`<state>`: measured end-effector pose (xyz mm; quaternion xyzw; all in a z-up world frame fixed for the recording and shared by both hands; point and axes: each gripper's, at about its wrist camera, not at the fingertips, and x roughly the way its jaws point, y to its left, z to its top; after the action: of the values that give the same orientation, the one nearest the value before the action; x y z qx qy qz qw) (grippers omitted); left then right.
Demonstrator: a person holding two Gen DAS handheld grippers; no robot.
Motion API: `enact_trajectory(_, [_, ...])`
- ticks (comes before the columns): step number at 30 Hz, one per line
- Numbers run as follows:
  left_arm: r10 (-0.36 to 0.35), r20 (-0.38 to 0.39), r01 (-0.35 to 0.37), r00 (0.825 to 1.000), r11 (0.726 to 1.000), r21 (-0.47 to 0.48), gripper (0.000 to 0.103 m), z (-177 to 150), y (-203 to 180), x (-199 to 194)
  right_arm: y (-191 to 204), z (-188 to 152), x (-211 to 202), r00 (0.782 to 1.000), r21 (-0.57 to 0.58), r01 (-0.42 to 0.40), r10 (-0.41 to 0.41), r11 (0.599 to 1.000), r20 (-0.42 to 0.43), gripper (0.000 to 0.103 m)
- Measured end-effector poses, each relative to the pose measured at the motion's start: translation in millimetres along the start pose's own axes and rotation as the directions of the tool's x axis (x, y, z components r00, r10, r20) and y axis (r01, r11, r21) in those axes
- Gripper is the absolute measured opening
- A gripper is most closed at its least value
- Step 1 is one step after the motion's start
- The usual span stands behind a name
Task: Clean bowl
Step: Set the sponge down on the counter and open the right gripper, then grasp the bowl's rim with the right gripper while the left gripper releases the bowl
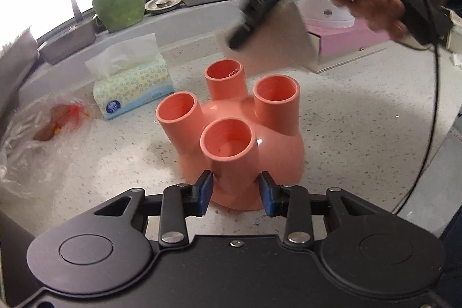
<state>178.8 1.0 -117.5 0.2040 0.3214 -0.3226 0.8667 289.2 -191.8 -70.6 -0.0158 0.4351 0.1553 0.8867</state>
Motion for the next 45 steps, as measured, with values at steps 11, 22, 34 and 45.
enact_trajectory(11, [0.005,0.018,-0.006,1.000,0.997,0.071,0.053,21,-5,8,15,-52,-16,0.999,-0.067,-0.013,0.010,0.998,-0.043,0.012])
enact_trajectory(22, [-0.062,0.112,0.084,0.992,0.976,-0.200,0.036,23,11,8,9,-98,-49,0.970,-0.367,0.227,-0.243,0.902,0.003,0.012])
enact_trajectory(34, [-0.072,0.219,0.187,0.973,0.802,-0.568,0.036,24,39,1,16,-132,-31,0.953,-0.524,0.263,-0.304,0.810,0.008,0.034])
enact_trajectory(45, [-0.070,0.239,0.212,0.969,0.735,-0.644,0.036,25,42,4,-30,-93,-76,0.975,0.198,-0.222,0.212,0.955,0.071,0.042])
